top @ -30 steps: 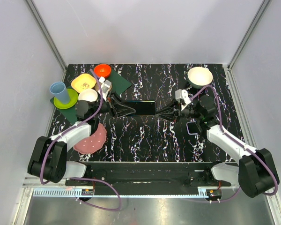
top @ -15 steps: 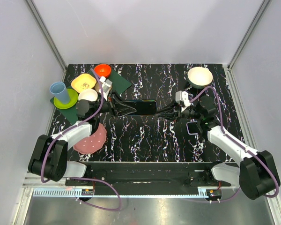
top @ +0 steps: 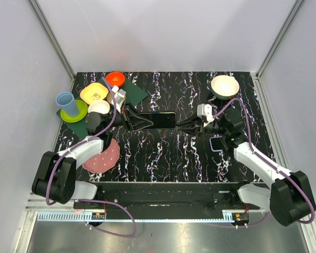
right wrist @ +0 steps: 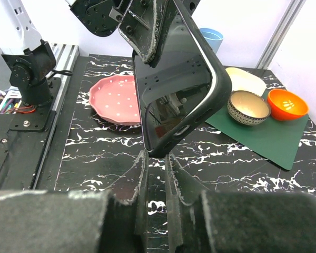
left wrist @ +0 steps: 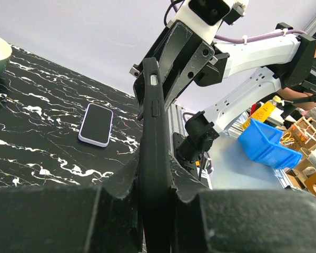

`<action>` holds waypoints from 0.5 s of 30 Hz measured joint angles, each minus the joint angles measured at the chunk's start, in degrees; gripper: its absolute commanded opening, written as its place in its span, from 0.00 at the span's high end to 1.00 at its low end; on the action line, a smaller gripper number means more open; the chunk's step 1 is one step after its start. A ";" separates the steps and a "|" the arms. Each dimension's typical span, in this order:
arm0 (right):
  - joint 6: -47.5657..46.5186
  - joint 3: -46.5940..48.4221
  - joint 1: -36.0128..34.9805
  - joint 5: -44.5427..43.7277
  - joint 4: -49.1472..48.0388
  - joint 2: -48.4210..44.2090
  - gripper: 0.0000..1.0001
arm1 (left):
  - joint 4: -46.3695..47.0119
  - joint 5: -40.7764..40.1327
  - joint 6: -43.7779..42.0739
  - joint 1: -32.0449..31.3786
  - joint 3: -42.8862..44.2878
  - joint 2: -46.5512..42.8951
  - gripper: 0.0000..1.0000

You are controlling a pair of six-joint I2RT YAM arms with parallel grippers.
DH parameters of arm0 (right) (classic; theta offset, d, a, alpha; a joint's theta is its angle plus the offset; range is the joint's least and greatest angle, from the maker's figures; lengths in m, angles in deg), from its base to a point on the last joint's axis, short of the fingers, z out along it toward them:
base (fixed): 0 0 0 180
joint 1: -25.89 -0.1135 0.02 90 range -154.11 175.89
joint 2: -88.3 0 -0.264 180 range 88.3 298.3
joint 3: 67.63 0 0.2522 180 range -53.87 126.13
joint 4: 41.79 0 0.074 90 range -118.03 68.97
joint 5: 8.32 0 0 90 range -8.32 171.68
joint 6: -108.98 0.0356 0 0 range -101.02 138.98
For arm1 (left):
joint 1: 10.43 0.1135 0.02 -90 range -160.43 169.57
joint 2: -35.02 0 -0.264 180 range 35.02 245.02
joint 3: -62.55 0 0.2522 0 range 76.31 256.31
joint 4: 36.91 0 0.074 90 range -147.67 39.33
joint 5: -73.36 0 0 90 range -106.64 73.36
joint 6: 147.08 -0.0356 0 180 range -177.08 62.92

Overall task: Take the phone out of the phone case
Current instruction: Remove the phone case from the phone.

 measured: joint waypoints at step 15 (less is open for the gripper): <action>-3.21 -0.59 -0.11 -2.80 1.11 -0.35 1.00 | -0.04 -0.92 0.02 -0.02 0.00 1.36 1.00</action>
